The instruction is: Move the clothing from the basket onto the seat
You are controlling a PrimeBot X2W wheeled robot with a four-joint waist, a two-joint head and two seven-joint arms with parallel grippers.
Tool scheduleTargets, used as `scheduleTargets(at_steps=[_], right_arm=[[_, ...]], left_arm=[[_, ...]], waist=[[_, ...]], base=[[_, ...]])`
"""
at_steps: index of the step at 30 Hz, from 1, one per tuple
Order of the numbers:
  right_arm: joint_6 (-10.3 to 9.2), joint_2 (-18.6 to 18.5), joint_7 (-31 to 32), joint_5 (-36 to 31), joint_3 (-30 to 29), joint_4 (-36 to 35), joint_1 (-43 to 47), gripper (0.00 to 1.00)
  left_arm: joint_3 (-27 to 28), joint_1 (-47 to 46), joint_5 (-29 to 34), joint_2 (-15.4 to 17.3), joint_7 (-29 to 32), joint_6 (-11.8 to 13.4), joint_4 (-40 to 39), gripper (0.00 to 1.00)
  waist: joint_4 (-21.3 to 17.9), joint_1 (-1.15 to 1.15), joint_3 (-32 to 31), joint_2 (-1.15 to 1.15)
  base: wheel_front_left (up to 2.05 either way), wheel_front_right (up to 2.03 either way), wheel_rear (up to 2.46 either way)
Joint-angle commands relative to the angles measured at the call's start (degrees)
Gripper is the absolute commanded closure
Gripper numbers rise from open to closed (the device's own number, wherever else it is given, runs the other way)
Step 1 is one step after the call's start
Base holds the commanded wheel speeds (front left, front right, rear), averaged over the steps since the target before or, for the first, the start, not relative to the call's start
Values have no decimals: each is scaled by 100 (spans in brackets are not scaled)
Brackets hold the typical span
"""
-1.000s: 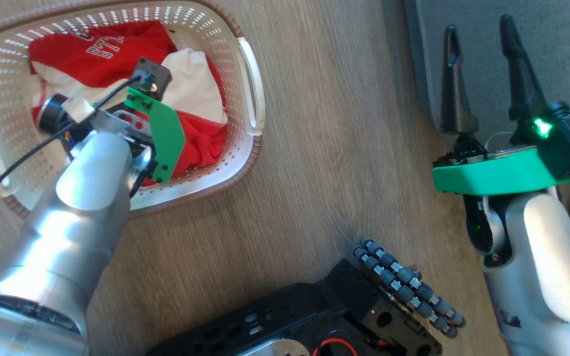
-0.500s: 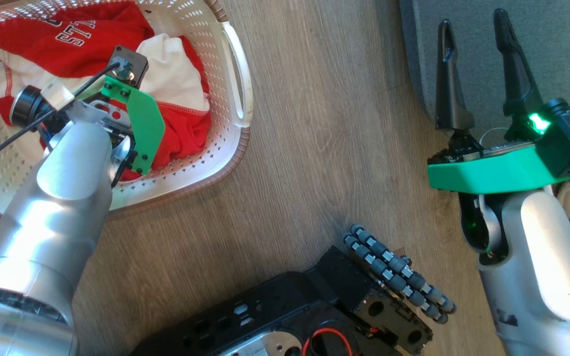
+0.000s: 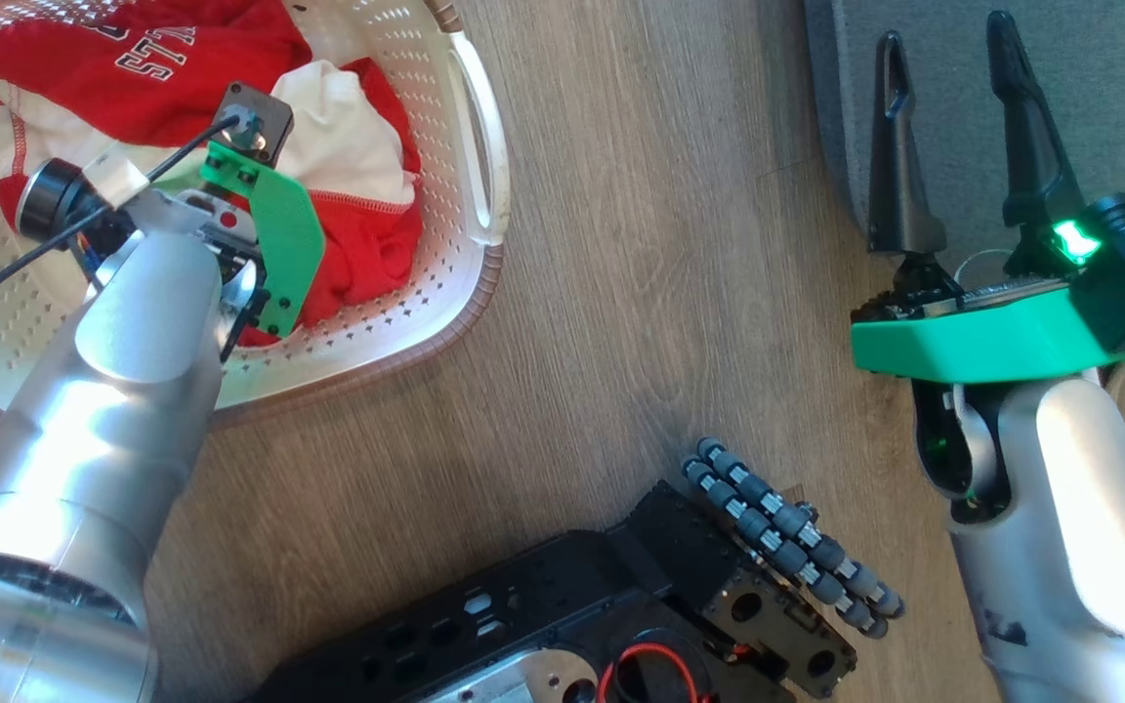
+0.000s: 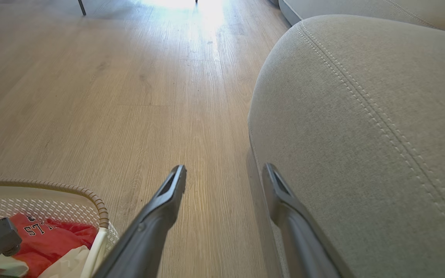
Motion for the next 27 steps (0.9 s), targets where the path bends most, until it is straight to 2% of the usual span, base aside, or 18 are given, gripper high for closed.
scheduleTargets(at_steps=[1, 10, 27], right_arm=[[40, 26, -60, -3, 28, -173, 330, 0], [40, 31, -60, 60, 20, -96, 207, 0], [40, -130, -60, -17, -293, -61, 283, 0]], left_arm=[[24, 36, -30, 11, -62, -5, -40, 100], [162, -104, -267, -57, -459, 13, -57, 100], [539, 107, -844, -186, -1504, -8, -643, 100]], waist=[[4, 0, 9, 0], [38, 0, -40, 0], [590, 0, -723, 0]], base=[[0, 0, 0], [0, 0, 0], [0, 0, 0]])
